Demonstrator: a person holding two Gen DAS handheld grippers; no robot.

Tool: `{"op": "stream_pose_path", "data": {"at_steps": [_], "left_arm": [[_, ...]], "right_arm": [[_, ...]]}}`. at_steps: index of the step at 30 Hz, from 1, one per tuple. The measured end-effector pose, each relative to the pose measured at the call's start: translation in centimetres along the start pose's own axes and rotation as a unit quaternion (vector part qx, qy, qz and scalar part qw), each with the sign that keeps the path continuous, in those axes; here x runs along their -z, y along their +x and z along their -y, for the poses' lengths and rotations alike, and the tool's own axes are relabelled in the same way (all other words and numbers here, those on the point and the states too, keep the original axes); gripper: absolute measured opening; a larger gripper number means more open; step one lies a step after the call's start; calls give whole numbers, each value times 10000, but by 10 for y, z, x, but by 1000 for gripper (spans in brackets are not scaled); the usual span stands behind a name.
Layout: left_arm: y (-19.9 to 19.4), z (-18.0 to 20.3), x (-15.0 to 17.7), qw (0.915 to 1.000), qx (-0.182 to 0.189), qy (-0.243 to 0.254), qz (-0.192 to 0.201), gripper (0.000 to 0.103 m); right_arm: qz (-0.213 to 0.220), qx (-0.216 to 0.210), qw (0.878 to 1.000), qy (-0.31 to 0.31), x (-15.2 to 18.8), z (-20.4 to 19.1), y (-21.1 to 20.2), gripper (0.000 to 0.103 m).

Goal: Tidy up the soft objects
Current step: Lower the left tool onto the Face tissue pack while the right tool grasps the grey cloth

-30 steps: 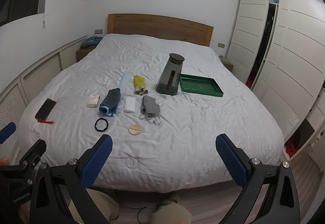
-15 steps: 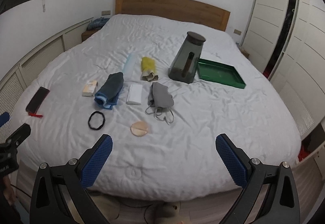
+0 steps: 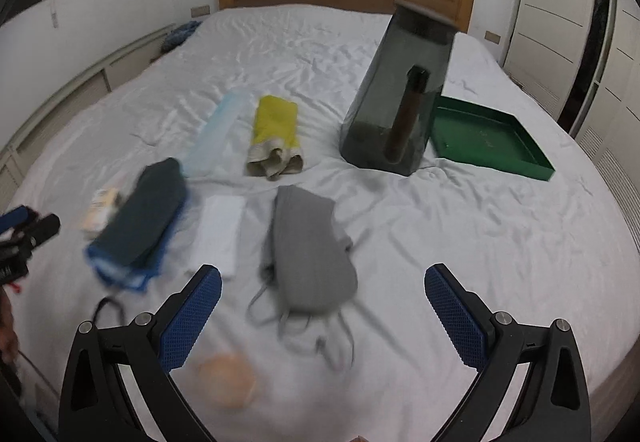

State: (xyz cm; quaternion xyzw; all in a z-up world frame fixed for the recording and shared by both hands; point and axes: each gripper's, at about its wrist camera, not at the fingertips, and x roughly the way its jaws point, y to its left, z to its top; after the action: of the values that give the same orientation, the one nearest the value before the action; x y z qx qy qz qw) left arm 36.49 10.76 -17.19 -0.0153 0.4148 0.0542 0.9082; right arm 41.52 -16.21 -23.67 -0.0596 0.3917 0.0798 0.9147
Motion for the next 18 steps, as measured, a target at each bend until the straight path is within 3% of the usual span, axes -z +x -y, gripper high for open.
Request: {"op": "stream_pose_path", "data": {"at_steps": [7,18], "left_arm": [[61,-13,-16,9962,-218,14,-838,102],[116,-25,-16,9855,-467,-14,-1630,102]], "right_arm": [[-649,-202,9977,26,-24,-8,76,103],[-1385,-161,9902,-84,-34,-26,153,100]]}}
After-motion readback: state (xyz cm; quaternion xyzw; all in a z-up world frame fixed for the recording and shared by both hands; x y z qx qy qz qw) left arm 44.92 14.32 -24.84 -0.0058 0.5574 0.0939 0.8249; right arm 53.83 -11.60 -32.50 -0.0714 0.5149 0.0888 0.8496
